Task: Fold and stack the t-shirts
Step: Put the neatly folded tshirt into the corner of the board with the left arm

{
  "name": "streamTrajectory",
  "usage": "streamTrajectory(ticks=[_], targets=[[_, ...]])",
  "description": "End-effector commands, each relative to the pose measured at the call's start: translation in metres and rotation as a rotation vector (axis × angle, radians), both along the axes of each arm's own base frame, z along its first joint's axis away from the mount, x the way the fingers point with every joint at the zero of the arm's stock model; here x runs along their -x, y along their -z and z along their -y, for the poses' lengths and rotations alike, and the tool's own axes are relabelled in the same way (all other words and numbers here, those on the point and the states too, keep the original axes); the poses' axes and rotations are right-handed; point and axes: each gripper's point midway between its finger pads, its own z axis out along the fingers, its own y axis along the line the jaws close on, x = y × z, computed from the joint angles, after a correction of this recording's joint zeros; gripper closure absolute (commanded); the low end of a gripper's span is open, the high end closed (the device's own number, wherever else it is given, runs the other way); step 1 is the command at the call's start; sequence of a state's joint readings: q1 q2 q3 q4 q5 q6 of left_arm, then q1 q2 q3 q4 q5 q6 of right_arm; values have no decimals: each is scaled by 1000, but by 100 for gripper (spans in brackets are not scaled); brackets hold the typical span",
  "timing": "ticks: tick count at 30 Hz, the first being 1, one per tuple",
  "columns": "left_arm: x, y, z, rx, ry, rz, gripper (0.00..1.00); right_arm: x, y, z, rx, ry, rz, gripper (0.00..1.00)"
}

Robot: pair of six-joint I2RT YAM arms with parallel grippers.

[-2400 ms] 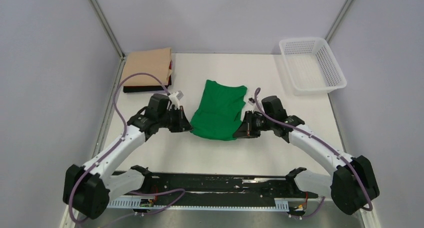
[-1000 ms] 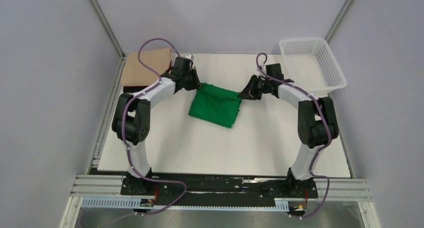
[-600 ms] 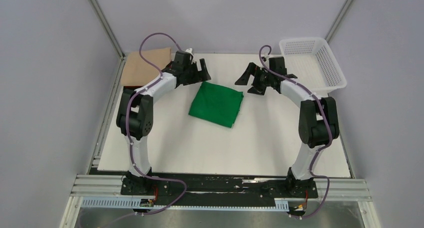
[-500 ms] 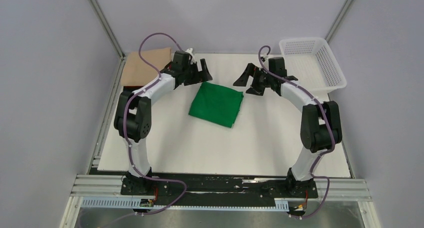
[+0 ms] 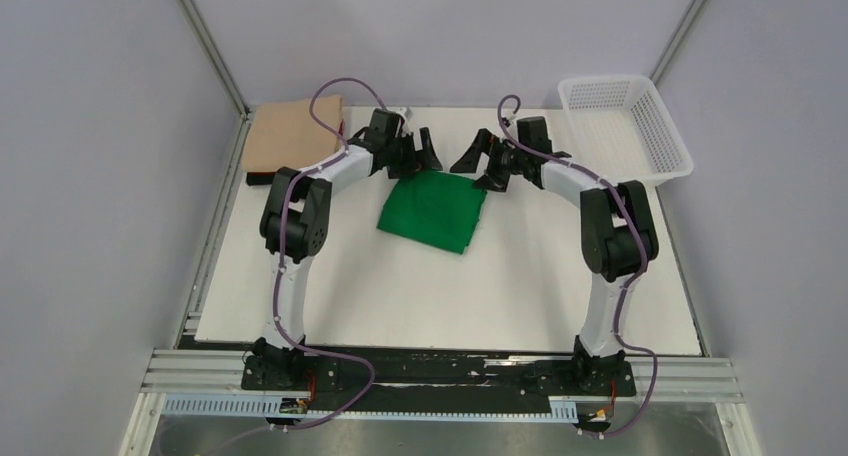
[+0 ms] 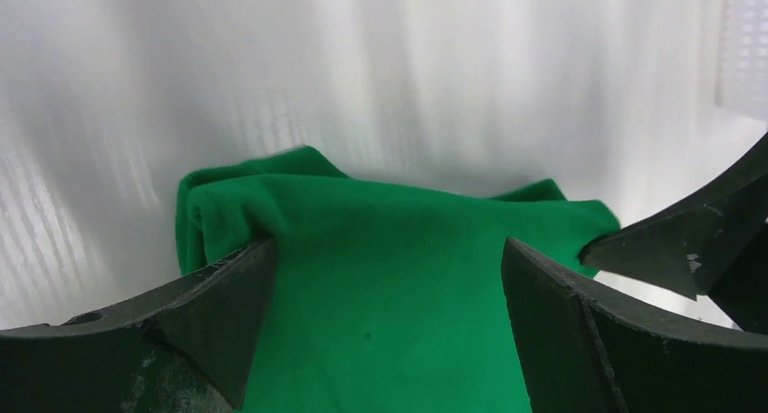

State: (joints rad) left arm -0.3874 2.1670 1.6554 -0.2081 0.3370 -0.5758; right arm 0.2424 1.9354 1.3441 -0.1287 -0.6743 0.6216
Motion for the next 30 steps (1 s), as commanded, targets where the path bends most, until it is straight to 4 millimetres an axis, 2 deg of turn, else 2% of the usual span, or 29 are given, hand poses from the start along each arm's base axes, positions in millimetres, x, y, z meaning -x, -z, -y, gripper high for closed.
streamTrajectory(ticks=[1, 4, 7, 10, 13, 15, 16, 18, 21, 22, 24, 27, 30], targets=[[-13, 34, 0, -24, -38, -72, 0, -37, 38, 21, 17, 112, -56, 0], [-3, 60, -2, -45, -40, -158, 0, -33, 76, 27, 50, 125, -133, 0], [14, 73, -8, -63, -40, -207, 0, -16, 101, 30, 69, 117, -208, 0], [44, 76, -18, -85, -22, -244, 0, 5, 114, 35, 98, 126, -250, 0], [73, 73, -31, -113, -7, -263, 0, 30, 115, 40, 119, 121, -265, 0], [94, 62, -35, -98, 2, -275, 0, 46, 107, 40, 123, 103, -255, 0], [108, 52, -37, -83, 10, -275, 0, 54, 99, 39, 122, 93, -240, 0], [122, 32, -33, -41, 24, -247, 0, 65, 82, 38, 113, 71, -203, 0], [132, -1, -27, 6, 34, -187, 0, 63, 40, 40, 103, 70, -90, 0], [135, -18, -27, 13, 35, -148, 0, 61, 24, 41, 102, 75, -47, 0], [140, -35, -32, -9, 28, -112, 0, 57, -4, 45, 110, 101, 39, 0], [144, -43, -55, -101, -41, -71, 0, 58, -39, 59, 139, 182, 151, 0], [157, -30, -79, -205, -88, -111, 0, 63, -48, 82, 184, 288, 187, 0]])
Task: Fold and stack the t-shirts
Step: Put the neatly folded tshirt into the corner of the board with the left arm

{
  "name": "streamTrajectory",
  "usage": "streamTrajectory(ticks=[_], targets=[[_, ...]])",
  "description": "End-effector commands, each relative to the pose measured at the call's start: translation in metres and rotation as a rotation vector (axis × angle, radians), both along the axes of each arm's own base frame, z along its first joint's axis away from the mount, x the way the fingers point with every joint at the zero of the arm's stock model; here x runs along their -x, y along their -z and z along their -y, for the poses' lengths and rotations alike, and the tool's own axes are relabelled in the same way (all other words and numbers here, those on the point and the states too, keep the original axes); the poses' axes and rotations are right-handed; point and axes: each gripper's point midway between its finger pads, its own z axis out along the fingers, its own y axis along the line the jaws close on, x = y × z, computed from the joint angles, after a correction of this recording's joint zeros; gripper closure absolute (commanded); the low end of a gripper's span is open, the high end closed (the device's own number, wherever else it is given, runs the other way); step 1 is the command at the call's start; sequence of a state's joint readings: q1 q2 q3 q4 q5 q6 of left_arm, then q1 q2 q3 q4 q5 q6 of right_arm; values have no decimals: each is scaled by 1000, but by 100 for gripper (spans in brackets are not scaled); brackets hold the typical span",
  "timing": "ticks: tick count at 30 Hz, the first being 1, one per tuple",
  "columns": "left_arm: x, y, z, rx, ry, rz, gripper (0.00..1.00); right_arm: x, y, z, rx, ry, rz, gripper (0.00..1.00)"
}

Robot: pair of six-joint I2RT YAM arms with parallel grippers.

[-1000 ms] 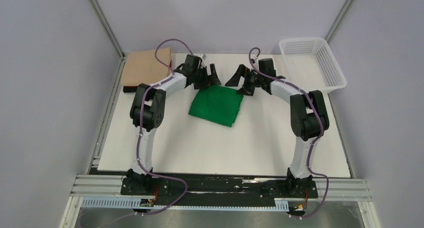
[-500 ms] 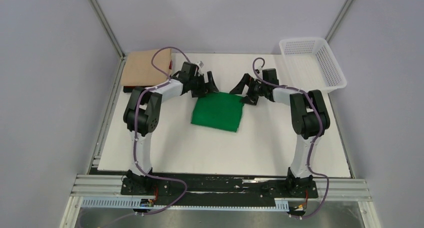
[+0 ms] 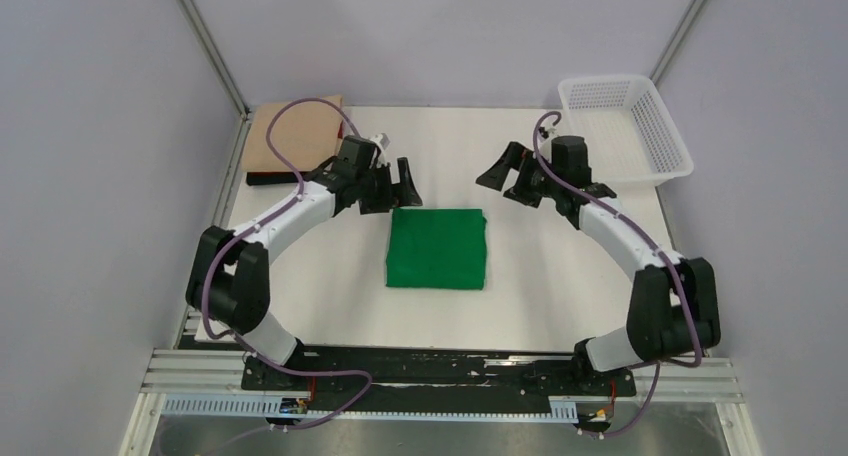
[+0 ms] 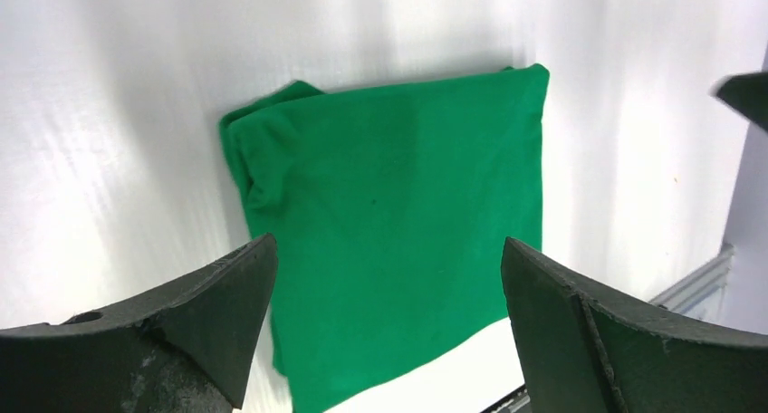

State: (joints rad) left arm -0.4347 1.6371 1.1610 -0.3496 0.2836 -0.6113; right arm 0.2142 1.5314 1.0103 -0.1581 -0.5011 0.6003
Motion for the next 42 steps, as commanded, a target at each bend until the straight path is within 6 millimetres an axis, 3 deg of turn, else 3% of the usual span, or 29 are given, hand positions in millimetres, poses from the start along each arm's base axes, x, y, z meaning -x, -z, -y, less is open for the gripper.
streamTrajectory(ticks=[1, 5, 10, 14, 17, 23, 27, 28, 29, 30, 31, 33, 37, 42], targets=[[19, 12, -39, -173, -76, -23, 0, 3, -19, 38, 97, 164, 105, 0], [38, 34, -38, -156, -55, -96, 0, 15, -8, 62, 146, 236, 73, 0], [49, 56, -21, -157, -24, -134, 1, 26, 0, 80, 218, 263, 35, 0], [57, 74, -7, -230, -1, -157, 12, 29, -4, 85, 247, 257, 58, 0], [54, 93, -15, -390, -40, -169, 19, 28, -4, 85, 248, 246, 55, 0], [51, 123, -2, -503, -18, -208, 41, 27, -11, 84, 242, 227, 75, 0], [42, 134, 3, -546, -27, -225, 66, 28, -14, 87, 251, 230, 94, 0], [36, 135, 2, -565, -37, -214, 76, 28, -15, 88, 256, 231, 97, 0], [35, 135, -1, -591, -43, -215, 82, 28, -15, 89, 259, 233, 101, 0], [23, 131, -5, -628, -71, -181, 95, 28, -15, 90, 263, 232, 104, 0], [22, 128, -11, -668, -71, -177, 100, 28, -15, 91, 268, 232, 108, 0], [4, 115, -20, -753, -79, -113, 100, 27, -13, 94, 283, 242, 110, 0], [-46, 58, -47, -958, -174, 96, 100, 26, -6, 102, 319, 273, 99, 0], [-90, 11, -71, -1112, -176, 240, 100, 26, -5, 121, 364, 390, 96, 0]])
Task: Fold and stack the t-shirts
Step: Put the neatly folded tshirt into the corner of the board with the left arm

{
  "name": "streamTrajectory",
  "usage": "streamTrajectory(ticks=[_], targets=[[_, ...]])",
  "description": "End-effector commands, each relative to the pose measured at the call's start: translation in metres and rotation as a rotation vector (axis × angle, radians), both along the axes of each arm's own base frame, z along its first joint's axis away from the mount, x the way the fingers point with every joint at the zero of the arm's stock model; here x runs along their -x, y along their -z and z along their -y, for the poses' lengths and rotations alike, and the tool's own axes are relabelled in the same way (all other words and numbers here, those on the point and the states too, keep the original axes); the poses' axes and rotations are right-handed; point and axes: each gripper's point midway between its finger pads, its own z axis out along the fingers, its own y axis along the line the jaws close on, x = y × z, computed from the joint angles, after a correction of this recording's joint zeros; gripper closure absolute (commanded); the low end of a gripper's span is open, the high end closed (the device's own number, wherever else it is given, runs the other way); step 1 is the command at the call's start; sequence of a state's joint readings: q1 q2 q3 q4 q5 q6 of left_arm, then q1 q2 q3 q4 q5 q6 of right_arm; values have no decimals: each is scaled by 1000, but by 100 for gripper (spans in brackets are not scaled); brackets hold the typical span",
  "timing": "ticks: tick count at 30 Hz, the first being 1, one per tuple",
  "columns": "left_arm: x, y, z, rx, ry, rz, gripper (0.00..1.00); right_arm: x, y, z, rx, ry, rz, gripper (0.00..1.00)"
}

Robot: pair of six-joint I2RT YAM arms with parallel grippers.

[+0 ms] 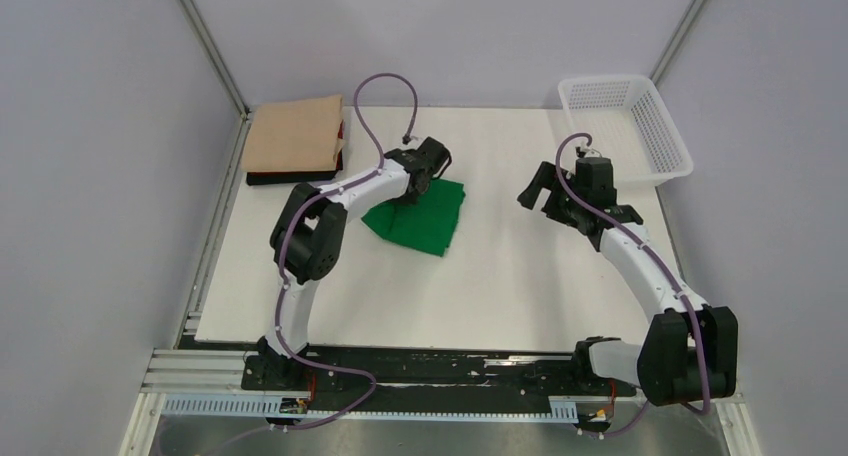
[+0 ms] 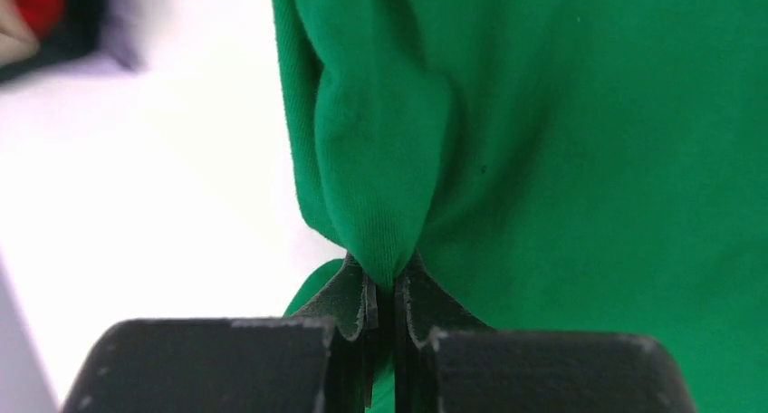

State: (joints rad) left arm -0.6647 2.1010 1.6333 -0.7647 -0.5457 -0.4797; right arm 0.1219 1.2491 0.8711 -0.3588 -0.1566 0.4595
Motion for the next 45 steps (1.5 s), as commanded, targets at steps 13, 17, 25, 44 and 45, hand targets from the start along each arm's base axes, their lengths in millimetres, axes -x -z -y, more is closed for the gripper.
streamTrajectory(ticks=[13, 17, 25, 44, 45], targets=[[-129, -144, -127, -456, -77, 343, 100, -2, -14, 39, 116, 178, 81, 0], [-142, -175, -143, -514, -68, 384, 100, -3, -8, 40, 126, 182, 59, 0], [-149, -227, -155, -540, -72, 445, 100, -4, -7, 44, 146, 192, 54, 0], [-138, -280, -174, -415, -98, 541, 100, -8, 7, 51, 191, 213, 29, 0], [-140, -274, -175, -408, -94, 533, 100, -8, 8, 52, 197, 214, 29, 0]])
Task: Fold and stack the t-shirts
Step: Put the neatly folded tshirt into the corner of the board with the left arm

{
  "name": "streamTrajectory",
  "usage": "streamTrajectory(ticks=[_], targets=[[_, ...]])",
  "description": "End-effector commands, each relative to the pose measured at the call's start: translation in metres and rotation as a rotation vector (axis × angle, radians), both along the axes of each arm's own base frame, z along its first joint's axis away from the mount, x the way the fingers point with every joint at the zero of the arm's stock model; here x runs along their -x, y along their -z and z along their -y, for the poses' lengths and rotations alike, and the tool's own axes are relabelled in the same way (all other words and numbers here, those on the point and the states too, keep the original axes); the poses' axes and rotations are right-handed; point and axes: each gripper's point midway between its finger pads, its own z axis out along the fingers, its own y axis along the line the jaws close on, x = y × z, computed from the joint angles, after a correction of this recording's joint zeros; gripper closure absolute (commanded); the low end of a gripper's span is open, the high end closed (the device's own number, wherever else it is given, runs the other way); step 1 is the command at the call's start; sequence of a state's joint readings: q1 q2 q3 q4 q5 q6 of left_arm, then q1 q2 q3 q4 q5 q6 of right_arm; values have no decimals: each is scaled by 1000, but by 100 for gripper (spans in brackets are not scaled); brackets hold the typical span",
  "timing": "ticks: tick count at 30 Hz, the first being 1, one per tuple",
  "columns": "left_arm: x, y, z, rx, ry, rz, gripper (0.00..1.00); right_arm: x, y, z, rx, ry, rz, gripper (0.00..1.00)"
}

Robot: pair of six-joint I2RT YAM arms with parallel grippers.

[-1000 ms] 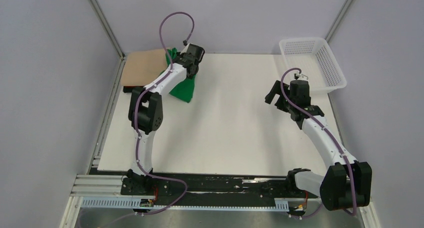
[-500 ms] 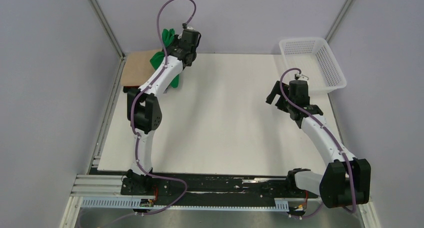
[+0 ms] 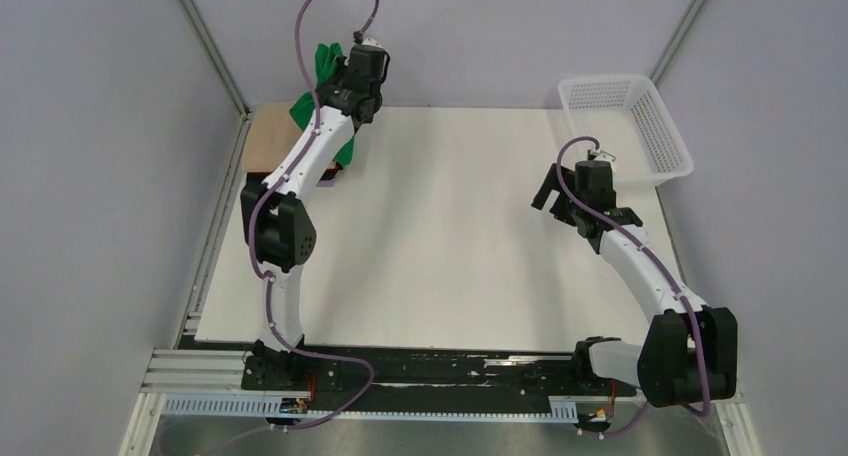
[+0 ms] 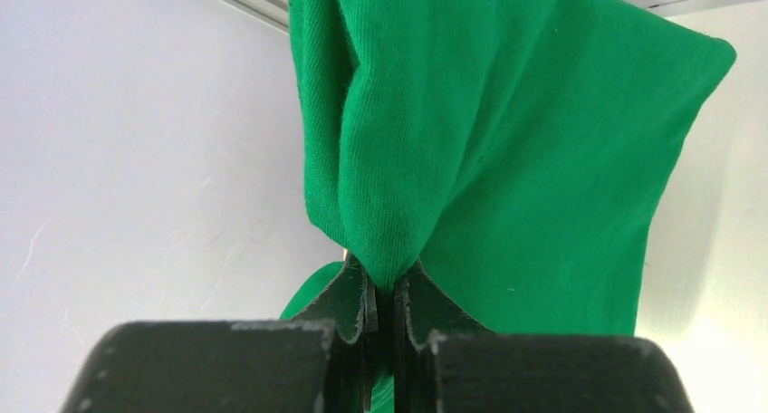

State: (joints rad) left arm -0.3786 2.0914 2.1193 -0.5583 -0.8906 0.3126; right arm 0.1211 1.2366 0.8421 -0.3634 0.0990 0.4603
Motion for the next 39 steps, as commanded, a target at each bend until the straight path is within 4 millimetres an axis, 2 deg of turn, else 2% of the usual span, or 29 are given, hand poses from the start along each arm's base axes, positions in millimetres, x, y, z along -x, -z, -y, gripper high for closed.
streamTrajectory(ticks=[1, 2, 5, 6, 7, 8, 13, 21, 23, 25, 26, 27, 28, 29, 30, 32, 39], targets=[[5, -35, -28, 75, -44, 100, 100, -6, -4, 8, 38, 19, 26, 0], [2, -28, -29, 83, -35, 86, 100, -6, -4, 9, 42, 20, 24, 0], [-4, -17, -50, 87, -42, 60, 100, -7, -1, 11, 53, 23, 15, 0], [-9, -10, -49, 110, -6, 42, 100, -7, 0, 12, 58, 25, 12, 0], [-12, -4, -58, 123, -3, 30, 100, -8, 0, 13, 63, 29, 11, 0], [-16, 4, -55, 152, 36, 10, 100, -9, 1, 13, 67, 30, 8, 0], [-29, 36, -81, 128, 11, -57, 100, -8, 6, 13, 75, 19, -17, 0], [-48, 70, -118, 132, -40, -94, 100, -4, 11, 13, 69, 23, -43, 0], [-51, 75, -126, 148, -45, -90, 97, -4, 10, 12, 65, 24, -44, 0], [-56, 79, -134, 166, -52, -79, 88, -5, 10, 10, 60, 12, -47, 0], [-57, 85, -142, 173, -66, -82, 78, -4, 11, 9, 55, 10, -50, 0], [-60, 82, -145, 186, -74, -68, 70, -4, 11, 8, 50, 7, -52, 0], [-61, 89, -152, 191, -89, -75, 50, -4, 11, 7, 45, 10, -56, 0], [-63, 83, -156, 200, -101, -58, 37, -3, 12, 8, 44, 15, -58, 0], [-64, 87, -159, 202, -112, -62, 19, -2, 11, 9, 45, 19, -57, 0], [-67, 73, -162, 205, -126, -29, 3, -2, 6, 10, 50, 28, -45, 0], [-51, 42, -164, 267, -196, 64, 0, -3, -18, 19, 61, 82, 26, 0]])
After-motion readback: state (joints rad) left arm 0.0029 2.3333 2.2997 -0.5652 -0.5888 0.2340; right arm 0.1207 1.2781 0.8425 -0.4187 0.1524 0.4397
